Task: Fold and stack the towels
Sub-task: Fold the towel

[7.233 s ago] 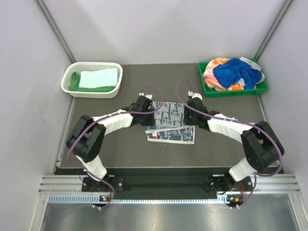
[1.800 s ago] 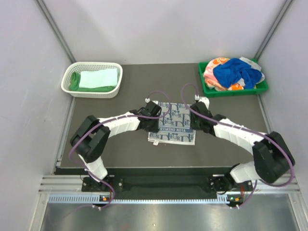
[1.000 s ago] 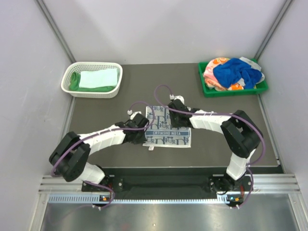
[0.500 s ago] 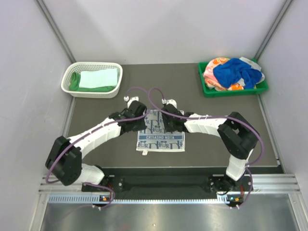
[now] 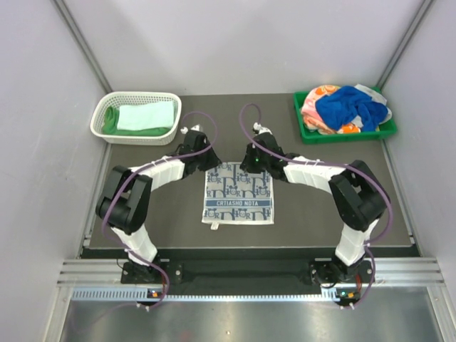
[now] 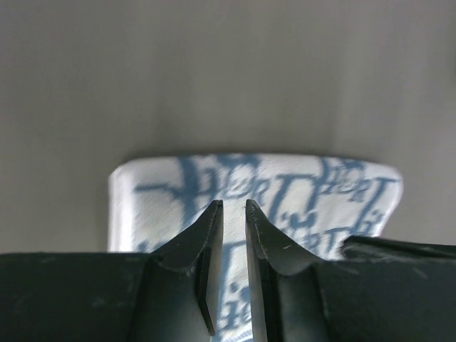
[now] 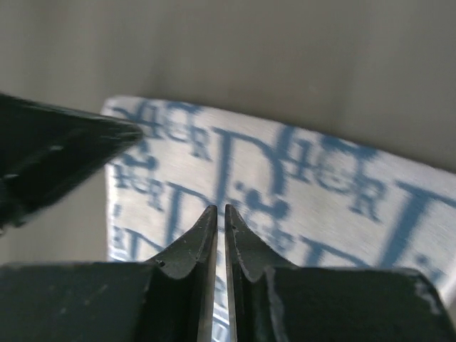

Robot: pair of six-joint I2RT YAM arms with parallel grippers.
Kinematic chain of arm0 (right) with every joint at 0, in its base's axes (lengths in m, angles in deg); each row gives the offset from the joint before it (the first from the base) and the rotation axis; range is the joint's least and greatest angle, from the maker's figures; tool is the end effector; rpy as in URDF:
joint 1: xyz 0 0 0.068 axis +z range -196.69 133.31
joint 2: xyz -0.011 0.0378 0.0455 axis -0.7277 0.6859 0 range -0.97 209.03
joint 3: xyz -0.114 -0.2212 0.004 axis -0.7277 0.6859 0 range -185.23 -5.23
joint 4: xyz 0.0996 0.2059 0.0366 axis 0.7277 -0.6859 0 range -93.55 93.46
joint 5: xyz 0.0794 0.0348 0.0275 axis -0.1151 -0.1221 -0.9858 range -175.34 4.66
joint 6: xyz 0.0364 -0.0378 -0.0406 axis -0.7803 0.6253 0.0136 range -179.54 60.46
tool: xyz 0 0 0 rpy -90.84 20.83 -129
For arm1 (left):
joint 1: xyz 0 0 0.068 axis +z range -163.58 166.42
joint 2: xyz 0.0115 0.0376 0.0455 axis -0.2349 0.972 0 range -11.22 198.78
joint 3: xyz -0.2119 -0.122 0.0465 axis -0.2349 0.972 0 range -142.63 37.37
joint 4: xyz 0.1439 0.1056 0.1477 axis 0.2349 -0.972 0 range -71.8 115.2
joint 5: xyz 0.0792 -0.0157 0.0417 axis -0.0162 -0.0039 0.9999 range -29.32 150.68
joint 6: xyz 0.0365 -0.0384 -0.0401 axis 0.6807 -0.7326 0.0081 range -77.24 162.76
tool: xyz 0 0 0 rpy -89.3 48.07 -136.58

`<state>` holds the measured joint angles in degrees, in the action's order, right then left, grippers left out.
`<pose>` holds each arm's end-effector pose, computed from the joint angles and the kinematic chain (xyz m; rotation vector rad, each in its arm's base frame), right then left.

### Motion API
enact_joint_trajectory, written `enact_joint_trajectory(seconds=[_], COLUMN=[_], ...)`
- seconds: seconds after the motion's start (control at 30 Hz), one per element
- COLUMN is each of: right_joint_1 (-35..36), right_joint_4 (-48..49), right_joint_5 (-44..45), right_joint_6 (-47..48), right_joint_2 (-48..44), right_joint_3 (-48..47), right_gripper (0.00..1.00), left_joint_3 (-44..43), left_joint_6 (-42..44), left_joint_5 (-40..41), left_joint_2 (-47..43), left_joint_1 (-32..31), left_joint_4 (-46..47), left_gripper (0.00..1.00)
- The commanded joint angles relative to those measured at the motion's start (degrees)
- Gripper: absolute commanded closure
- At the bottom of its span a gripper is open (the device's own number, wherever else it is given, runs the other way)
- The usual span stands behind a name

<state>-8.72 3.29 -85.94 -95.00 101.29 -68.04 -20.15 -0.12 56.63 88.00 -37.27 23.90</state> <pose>0.2919 0.2286 0.1775 -0.0576 2.3563 0.6730 0.3187 -0.1438 0.1665 -0.3659 2.3867 -0.6476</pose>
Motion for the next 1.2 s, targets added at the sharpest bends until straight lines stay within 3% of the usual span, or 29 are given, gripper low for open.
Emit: enact_joint_trajectory(seconds=[0.0,0.17,0.5,0.67,0.83,1.17], right_joint_1=[-0.27,-1.24,-5.09,-8.18,-10.38,-18.45], right_joint_4=[15.50,25.37,35.82,44.36,42.88,48.85], right_joint_5=[-9.66,-14.86,-17.24,-17.24,-15.66,-17.85], right_joint_6=[-6.36,-12.95,-20.16,-25.17,-24.39,-25.36], right_joint_2=[3.72,9.71,17.36,17.89,16.57,13.32], right_joint_3=[-0.65,-1.87,1.54,7.16,9.54,18.41], right_gripper=[0.93,0.96,0.98,0.98,0.99,0.99], left_joint_3=[0.39,-0.49,-0.05,1.09,1.71,3.46], left_joint_6=[-2.47,-4.06,-3.71,-3.45,-3.18,-2.04], left_joint_5=[-7.72,-10.88,-7.99,-7.46,-7.11,-6.67], left_joint_2=[1.76,7.47,12.22,12.93,12.93,11.17], left_joint_1=[0.04,0.91,2.76,2.94,3.20,5.22], left_joint_4=[14.55,16.68,13.43,13.34,12.73,11.58], left_gripper=[0.76,0.78,0.79,0.80,0.80,0.81])
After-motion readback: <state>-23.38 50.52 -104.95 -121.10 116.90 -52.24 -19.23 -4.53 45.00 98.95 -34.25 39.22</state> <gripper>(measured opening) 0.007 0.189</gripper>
